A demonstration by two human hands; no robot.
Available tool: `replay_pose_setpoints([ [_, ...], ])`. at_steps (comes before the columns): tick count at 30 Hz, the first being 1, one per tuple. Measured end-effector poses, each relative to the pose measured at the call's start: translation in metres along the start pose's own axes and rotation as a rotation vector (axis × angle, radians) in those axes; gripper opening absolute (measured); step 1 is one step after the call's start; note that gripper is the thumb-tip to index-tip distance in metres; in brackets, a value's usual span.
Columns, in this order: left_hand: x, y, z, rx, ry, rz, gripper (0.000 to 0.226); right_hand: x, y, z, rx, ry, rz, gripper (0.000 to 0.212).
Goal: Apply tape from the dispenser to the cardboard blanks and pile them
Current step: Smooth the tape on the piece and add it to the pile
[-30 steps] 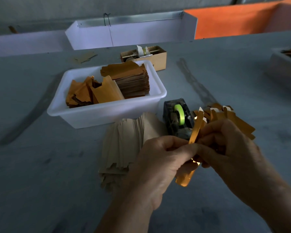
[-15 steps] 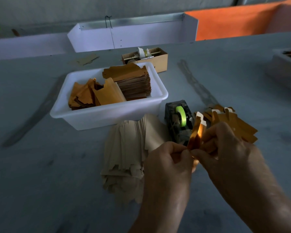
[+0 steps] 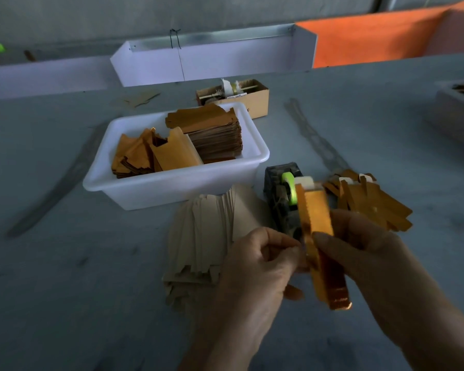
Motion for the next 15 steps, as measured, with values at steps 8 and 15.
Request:
replay_pose_setpoints([
  [8, -0.046, -0.03, -0.014, -0.098, -1.169, -0.554, 0.048, -0.067, -0.036, -0.015, -0.01, 0.651, -0.427, 0.019],
  [15, -0.068, -0.049, -0.009, -0.162, -0.963, -0.506, 0.032, -0.077, -0.05, -0.034, 0.177, 0.912, -0.449, 0.031],
])
Point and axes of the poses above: each hand's wrist, its own y-axis away from the middle knuckle, its own x-axis out of the palm, z = x × y, the point moved 5 cm from there along -y, towards the middle knuckle, and after that the axes turned 10 degrees about z, right-handed, at the moved point
